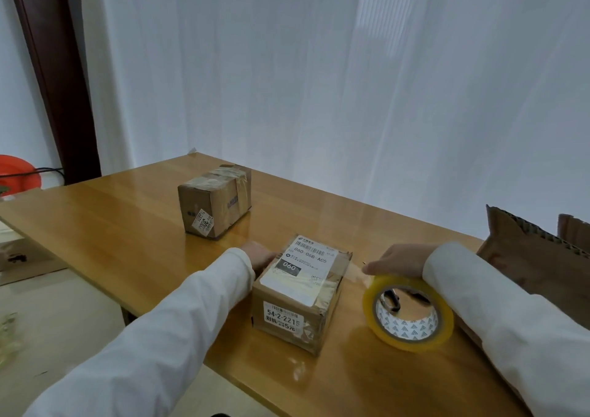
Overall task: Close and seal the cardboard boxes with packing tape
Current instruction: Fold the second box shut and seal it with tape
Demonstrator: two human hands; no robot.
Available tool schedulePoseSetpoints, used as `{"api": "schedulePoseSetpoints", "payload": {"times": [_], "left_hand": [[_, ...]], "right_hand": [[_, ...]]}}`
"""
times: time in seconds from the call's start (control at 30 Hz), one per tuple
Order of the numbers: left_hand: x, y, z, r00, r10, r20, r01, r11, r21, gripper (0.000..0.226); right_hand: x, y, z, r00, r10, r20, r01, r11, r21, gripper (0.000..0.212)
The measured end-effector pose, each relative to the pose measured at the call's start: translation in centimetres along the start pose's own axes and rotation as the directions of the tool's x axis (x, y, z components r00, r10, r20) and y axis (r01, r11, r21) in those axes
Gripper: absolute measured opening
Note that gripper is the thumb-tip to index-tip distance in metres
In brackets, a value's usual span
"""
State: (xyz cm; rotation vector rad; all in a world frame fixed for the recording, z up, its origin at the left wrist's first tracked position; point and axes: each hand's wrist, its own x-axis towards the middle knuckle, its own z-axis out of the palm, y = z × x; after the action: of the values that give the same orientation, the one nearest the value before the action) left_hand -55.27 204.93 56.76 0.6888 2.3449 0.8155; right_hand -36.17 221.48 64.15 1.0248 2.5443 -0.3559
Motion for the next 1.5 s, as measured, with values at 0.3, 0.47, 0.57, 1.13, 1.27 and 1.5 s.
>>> {"api": "schedulePoseSetpoints", "payload": {"times": [0.3, 0.47, 0.57, 1.13, 1.27, 1.5], "left_hand": [[-1.1, 1.8, -1.5, 0.977, 0.107, -0.186, -0.148, 0.964, -0.221, 0.042], [-5.2, 4.1, 1.0, 0.978, 0.208, -0.031, -0.182, 0.91, 0.373, 0.096], [-6.5, 4.4, 2.6, 0.987, 0.151, -0.054, -0.087, 0.789, 0.609, 0.124], [-3.2, -0.1, -2.6, 0.979, 0.144, 0.147, -0.044, 0.843, -0.536, 0.086], [-3.6, -1.3, -3.4, 0.972, 0.124, 0.201, 0.047, 0.73, -0.681, 0.046], [-5.9, 0.9, -5.2, 0.923, 0.269, -0.277, -0.172, 0.929, 0.329, 0.075]], "right_hand": [[0.7, -1.7, 1.1, 1.0, -0.004, -0.018, 0.002, 0.996, -0.086, 0.06], [0.6, -2.3, 0.9, 1.0, 0.025, -0.016, -0.027, 0.99, -0.137, 0.068], [0.8, -2.2, 1.0, 0.999, 0.031, -0.018, -0.033, 0.989, -0.141, 0.061], [0.1, -2.9, 1.0, 0.999, 0.031, 0.018, -0.035, 0.948, 0.317, 0.063], [0.6, -5.5, 1.8, 1.0, -0.021, 0.015, 0.013, 0.924, 0.383, 0.059], [1.4, -7.4, 1.6, 0.991, -0.102, 0.082, 0.035, 0.811, 0.584, 0.049]]}}
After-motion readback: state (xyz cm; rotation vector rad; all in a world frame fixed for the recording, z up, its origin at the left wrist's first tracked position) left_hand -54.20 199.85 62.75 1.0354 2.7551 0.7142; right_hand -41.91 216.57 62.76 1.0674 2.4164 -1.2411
